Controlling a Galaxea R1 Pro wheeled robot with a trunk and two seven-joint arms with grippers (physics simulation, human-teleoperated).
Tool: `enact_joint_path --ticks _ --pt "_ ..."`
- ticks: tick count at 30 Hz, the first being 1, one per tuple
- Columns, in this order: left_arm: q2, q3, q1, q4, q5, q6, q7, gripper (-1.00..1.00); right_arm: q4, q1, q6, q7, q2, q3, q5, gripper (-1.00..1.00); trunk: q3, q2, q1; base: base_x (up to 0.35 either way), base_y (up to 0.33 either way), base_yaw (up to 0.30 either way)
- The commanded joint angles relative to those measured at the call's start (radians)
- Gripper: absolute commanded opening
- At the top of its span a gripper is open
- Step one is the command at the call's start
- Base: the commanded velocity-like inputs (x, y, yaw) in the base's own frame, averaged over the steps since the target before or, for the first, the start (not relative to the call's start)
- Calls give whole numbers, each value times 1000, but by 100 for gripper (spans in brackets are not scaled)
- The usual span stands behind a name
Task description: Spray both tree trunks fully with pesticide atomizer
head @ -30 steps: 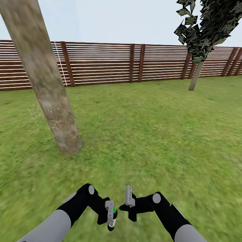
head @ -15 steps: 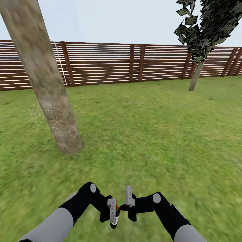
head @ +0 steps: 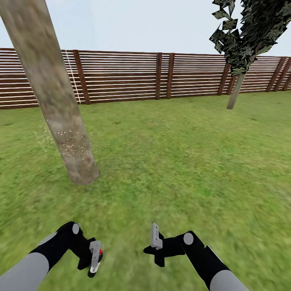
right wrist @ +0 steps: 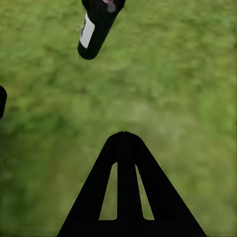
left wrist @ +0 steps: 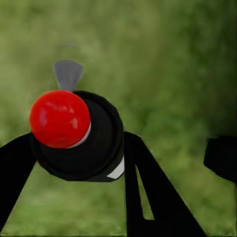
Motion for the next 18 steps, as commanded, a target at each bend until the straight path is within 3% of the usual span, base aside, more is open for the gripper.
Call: enact_joint_path --ticks 1,3,5,7,8,9,10,11,12,13,14,15,16,18 --pt "26 3 1 13 2 1 -2 -100 0 0 -6 1 0 -1 9 100 -1 0 0 0 0 0" --pt "61 26 1 63 1 0 4 -100 1 0 -5 1 -2 -2 9 100 -1 0 0 0 0 0" --pt "75 80 2 109 6 1 77 -100 6 0 -6 -9 -7 -7 9 100 -1 0 0 0 0 0" --pt "66 181 3 181 71 1 297 -100 64 1 -7 -123 -22 -10 6 100 -1 0 0 0 0 0" --pt "57 223 3 231 130 1 399 -100 117 1 -7 -221 -34 -11 3 100 -1 0 0 0 0 0" --pt "47 265 3 289 218 -10 516 -100 191 1 -8 -374 -41 -15 1 100 -1 0 0 0 0 0" --pt "39 296 5 362 357 -64 688 -100 329 2 -18 -668 -43 -52 -3 100 -1 0 0 0 0 0" --pt "36 304 6 389 420 -97 763 -100 393 3 -32 -807 -41 -73 -4 100 -1 0 0 0 0 0" --pt "32 311 18 425 541 -167 890 -100 496 4 -102 -1040 -30 -104 -5 100 -1 0 0 0 0 0" --pt "29 315 45 453 674 -238 1000 -100 575 5 -198 -1229 -12 -123 -6 100 -1 0 0 0 0 0" --pt "27 317 90 470 834 -332 1097 -100 639 7 -310 -1425 5 -135 -7 100 -1 0 0 0 0 0" --pt "27 318 120 477 919 -392 1136 -100 660 19 -361 -1527 10 -139 -16 100 -1 0 0 0 0 0" --pt "29 319 157 482 979 -445 1156 -100 671 45 -391 -1590 13 -141 -46 100 -1 0 0 0 0 0" --pt "30 319 218 485 1028 -494 1172 -100 680 94 -415 -1638 16 -143 -129 100 -1 0 0 0 0 0"
